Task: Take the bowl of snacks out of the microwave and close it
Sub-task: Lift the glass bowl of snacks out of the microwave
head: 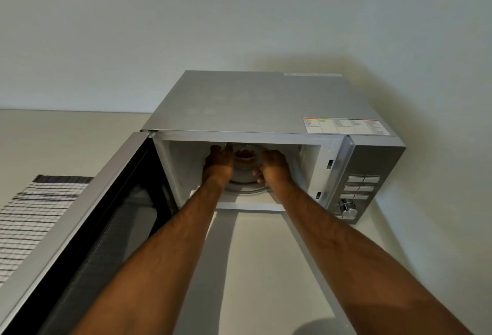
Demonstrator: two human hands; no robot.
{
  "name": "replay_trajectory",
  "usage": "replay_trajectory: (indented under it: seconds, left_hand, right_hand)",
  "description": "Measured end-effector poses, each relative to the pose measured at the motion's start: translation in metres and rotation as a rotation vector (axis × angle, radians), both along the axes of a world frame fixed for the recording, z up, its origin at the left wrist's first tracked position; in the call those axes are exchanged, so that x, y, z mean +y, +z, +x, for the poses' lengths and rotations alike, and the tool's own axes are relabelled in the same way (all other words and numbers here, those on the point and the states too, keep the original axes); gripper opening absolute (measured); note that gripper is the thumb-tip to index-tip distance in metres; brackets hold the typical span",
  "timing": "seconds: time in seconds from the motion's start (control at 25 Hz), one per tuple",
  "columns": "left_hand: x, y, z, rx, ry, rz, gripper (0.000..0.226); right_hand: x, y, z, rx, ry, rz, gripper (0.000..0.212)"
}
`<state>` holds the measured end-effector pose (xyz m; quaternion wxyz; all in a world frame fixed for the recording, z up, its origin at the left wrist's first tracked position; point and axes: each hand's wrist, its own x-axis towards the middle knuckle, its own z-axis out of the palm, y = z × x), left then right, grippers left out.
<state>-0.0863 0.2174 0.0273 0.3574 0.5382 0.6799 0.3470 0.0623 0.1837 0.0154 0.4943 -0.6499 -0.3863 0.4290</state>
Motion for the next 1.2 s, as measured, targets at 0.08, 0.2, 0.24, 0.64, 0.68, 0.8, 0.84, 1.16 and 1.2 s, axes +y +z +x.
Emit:
replay_trajectory:
  seconds: [0.08,0.2,0.24,0.64,0.68,0.8,0.84,1.16,1.2]
  left_hand:
    - [0.011,-0.003,0.001,0.009,-0.01,0.0,0.058]
    - [0.025,-0.005,-0.001,0.052,-0.027,0.009,0.051]
    - [0.028,-0.007,-0.002,0.076,-0.035,0.021,0.047]
    - [0.025,-0.01,0.003,0.182,-0.034,0.107,0.041]
    - [0.022,-0.008,0.003,0.193,-0.033,0.098,0.041]
    - [0.007,-0.002,0.001,0.209,-0.042,0.061,0.041]
    - [0.0,0.0,0.0,0.204,-0.049,0.057,0.04]
    - [-0.071,0.021,-0.005,0.196,-0.095,0.097,0.038]
    - [-0.082,0.023,-0.005,0.192,-0.093,0.105,0.038]
  right_hand:
    - [0.014,0.002,0.002,-0.077,0.0,-0.028,0.038]
    - [0.033,0.0,0.005,-0.16,-0.001,-0.021,0.042]
    - [0.037,-0.003,0.006,-0.184,-0.006,-0.02,0.04]
    - [0.037,-0.013,0.006,-0.334,-0.007,0.046,0.024]
    - [0.031,-0.012,0.006,-0.331,0.0,0.055,0.02]
    - [0.009,-0.008,0.006,-0.304,0.031,0.052,0.024]
    - [0.001,-0.007,0.006,-0.295,0.04,0.047,0.025]
    - [-0.076,0.012,0.01,-0.281,0.108,0.072,0.016]
    - [-0.087,0.015,0.011,-0.297,0.115,0.087,0.013]
